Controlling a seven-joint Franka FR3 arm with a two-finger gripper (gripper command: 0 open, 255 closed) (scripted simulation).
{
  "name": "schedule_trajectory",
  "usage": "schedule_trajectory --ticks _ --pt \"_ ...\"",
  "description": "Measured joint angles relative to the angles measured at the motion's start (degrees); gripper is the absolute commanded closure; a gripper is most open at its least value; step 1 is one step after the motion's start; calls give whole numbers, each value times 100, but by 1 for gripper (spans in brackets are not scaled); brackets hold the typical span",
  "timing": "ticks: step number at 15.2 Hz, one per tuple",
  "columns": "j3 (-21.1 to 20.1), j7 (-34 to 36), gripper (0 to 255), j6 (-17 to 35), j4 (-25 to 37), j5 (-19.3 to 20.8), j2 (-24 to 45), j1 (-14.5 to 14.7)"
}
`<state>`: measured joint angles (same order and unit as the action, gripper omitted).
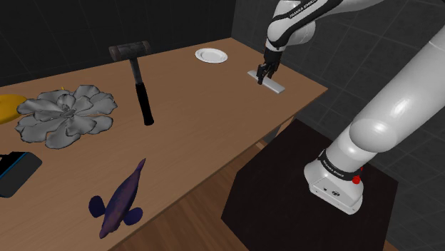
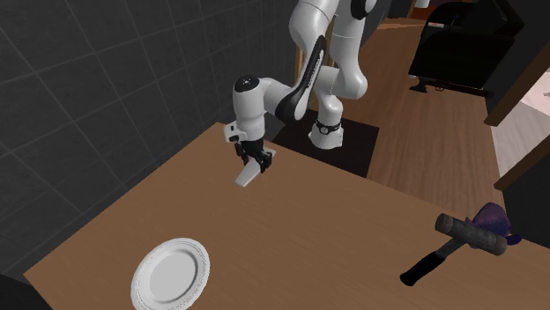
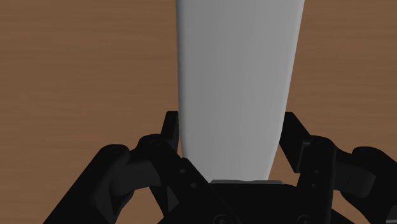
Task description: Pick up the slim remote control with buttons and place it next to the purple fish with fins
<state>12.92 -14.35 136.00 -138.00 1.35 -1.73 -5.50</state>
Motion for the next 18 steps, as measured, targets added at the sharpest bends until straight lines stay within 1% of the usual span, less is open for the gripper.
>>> schedule_trajectory --ticks 18 --pt "-60 144 255 -1462 686 168 -790 5"
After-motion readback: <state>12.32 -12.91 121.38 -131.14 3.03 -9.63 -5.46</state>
